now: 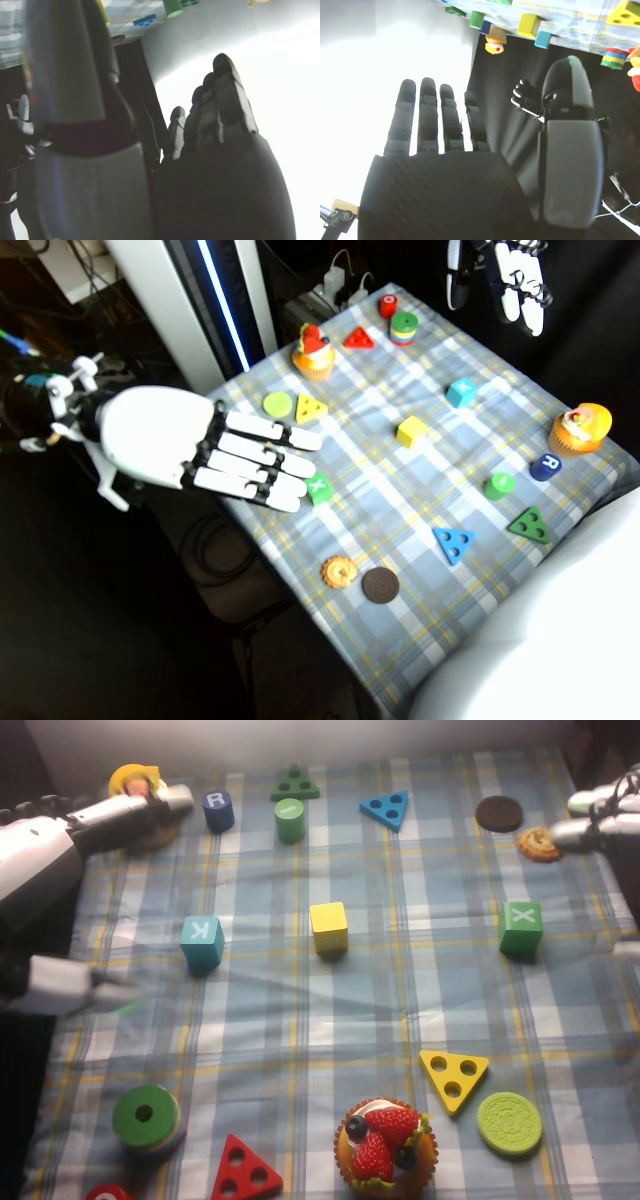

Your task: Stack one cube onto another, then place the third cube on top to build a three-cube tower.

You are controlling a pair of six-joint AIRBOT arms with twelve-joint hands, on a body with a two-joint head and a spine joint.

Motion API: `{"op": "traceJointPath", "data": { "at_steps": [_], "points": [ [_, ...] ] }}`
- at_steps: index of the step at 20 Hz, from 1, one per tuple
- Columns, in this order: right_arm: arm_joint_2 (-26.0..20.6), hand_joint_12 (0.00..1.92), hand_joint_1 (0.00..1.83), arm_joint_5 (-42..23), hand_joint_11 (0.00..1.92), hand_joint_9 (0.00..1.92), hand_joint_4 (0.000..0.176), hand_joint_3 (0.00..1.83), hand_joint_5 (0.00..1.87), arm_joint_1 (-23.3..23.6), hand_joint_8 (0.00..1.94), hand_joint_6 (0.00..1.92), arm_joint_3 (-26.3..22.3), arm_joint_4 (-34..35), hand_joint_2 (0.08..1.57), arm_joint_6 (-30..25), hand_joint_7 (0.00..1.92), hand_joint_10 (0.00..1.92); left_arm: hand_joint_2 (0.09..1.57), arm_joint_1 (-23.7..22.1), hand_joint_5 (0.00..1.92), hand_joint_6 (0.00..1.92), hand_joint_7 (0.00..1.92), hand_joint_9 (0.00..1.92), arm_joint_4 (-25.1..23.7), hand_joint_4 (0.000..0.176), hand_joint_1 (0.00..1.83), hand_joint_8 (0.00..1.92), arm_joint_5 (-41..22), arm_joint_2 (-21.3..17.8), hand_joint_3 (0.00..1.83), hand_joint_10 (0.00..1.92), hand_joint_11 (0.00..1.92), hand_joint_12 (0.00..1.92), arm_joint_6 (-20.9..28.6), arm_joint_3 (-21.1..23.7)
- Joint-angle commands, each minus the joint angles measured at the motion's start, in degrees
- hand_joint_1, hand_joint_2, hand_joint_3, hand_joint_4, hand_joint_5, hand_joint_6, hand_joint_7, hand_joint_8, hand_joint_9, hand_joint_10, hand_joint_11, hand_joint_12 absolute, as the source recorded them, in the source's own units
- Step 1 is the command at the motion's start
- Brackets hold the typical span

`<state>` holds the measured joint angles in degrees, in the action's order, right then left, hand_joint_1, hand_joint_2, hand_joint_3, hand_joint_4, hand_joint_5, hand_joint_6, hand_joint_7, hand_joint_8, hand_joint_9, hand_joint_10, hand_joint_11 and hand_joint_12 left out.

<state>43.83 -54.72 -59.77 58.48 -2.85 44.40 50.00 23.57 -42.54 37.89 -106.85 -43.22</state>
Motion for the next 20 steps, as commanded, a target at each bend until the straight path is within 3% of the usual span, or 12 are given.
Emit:
{"op": "traceJointPath", "data": {
  "at_steps": [1,3,6,12,18,20],
  "points": [
    [0.1,0.90,0.69,-6.6,0.03,0.36,0.000,0.00,0.51,0.7,0.00,0.00,0.2,1.3,1.22,-0.4,0.37,0.01,0.94,-0.5,0.29,0.00,0.33,0.32,-0.8,0.176,0.38,0.00,-6.2,0.1,0.00,0.00,0.22,0.15,0.1,-0.3],
    [0.1,0.91,0.69,-6.5,0.03,0.37,0.000,0.00,0.52,0.8,0.00,0.00,0.2,1.3,1.22,-0.4,0.37,0.01,0.94,-1.1,0.31,0.00,0.36,0.34,-0.8,0.176,0.40,0.01,-4.9,0.7,0.00,0.01,0.25,0.13,-0.2,-1.0],
    [0.1,0.91,0.67,-6.4,0.03,0.37,0.000,0.00,0.52,0.8,0.00,0.00,0.2,1.3,1.22,-0.4,0.38,0.01,0.95,-5.9,0.31,0.00,0.39,0.37,5.7,0.176,0.39,0.01,1.3,5.3,0.00,0.01,0.27,0.13,-17.0,-3.4],
    [0.1,0.94,0.66,-6.3,0.03,0.36,0.000,0.00,0.51,0.9,0.00,0.00,0.2,0.7,1.23,-0.5,0.38,0.00,0.86,-9.7,0.40,0.01,0.51,0.48,15.2,0.176,0.73,0.01,7.4,9.6,0.00,0.01,0.26,0.08,-32.5,-7.9],
    [0.1,0.96,0.64,-6.1,0.06,0.39,0.000,0.00,0.52,0.9,0.01,0.00,0.2,0.5,1.24,-0.5,0.39,0.01,0.89,-12.8,0.45,0.01,0.58,0.54,19.9,0.176,0.75,0.01,11.4,12.6,0.01,0.01,0.29,0.08,-40.9,-11.3],
    [0.1,0.96,0.66,-6.0,0.07,0.40,0.000,0.00,0.52,0.9,0.01,0.00,0.2,0.4,1.23,-0.5,0.40,0.01,0.91,-13.9,0.50,0.01,0.62,0.59,21.5,0.168,0.78,0.01,13.3,13.8,0.01,0.01,0.32,0.09,-44.0,-12.6]
  ]
}}
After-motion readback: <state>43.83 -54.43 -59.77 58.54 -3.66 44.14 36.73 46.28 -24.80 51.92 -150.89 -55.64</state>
